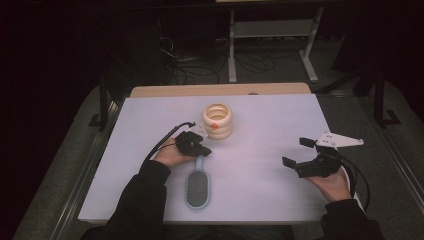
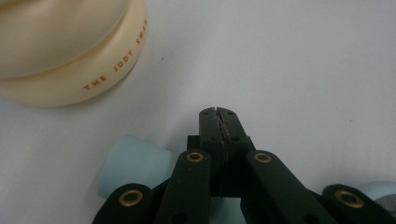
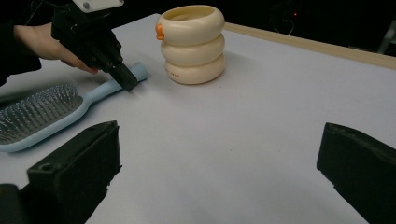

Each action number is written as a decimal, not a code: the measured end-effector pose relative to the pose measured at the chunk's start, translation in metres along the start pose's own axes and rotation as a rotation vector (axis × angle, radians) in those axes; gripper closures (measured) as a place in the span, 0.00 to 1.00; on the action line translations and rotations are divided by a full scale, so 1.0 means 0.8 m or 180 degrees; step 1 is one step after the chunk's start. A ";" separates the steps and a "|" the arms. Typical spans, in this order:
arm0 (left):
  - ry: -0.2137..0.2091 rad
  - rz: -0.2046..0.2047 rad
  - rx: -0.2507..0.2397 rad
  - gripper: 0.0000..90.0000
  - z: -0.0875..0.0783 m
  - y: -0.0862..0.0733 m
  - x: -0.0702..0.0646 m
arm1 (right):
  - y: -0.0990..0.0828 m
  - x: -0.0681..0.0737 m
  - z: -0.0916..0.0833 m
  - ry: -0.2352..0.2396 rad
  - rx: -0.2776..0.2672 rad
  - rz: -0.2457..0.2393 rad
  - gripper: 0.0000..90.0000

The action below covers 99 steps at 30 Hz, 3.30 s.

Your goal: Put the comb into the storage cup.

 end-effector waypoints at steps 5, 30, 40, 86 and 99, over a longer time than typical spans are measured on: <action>0.0021 -0.0027 -0.0003 1.00 -0.004 -0.005 0.003 | 0.000 0.000 0.000 -0.0001 0.0003 0.0001 0.00; 0.0120 -0.0279 -0.0073 1.00 -0.034 -0.050 0.014 | -0.002 -0.001 0.001 -0.0068 0.0044 -0.0011 0.00; 0.0144 -0.0283 -0.0075 1.00 -0.042 -0.059 0.013 | -0.002 -0.001 0.002 -0.0070 0.0049 -0.0011 0.00; 0.0205 -0.0342 0.0013 1.00 -0.077 -0.109 0.002 | -0.002 0.000 0.002 -0.0071 0.0055 -0.0002 0.00; 0.0168 -0.0352 0.0053 1.00 -0.081 -0.119 -0.012 | -0.003 0.000 0.003 -0.0075 0.0066 -0.0001 0.00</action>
Point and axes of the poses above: each handheld gripper's, and its own axes: z roughly forward along the jaws, y roughly out of its top, x roughly to its left, the point moved 8 cm from there along z, roughly forward along the jaws
